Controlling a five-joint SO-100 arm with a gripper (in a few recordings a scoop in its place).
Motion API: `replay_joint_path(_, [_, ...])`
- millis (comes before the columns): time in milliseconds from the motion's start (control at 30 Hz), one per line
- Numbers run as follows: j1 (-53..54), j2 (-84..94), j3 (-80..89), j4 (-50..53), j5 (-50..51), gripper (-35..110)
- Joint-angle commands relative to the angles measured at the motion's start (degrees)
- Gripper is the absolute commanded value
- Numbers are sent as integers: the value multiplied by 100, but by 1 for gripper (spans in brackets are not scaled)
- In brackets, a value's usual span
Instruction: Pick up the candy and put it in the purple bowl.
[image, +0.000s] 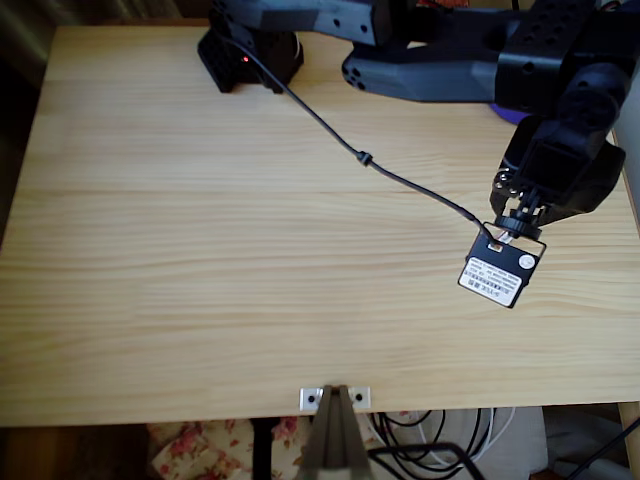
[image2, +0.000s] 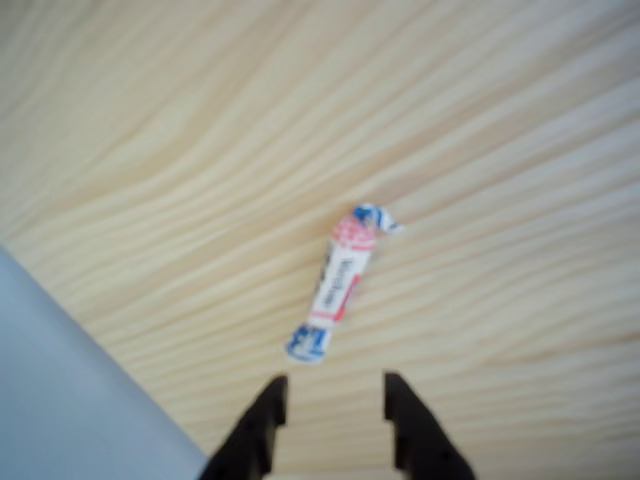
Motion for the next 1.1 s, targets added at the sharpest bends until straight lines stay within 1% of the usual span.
replay_joint_path(0, [0, 431, -281, -53, 1617, 16])
replay_joint_path(133, [70, 422, -325, -202, 1547, 19])
replay_joint_path(267, [70, 281, -404, -501, 1582, 19])
replay_joint_path(533, [18, -114, -940, -308, 1758, 19])
replay_joint_path(1067, [62, -299, -633, -615, 1811, 18])
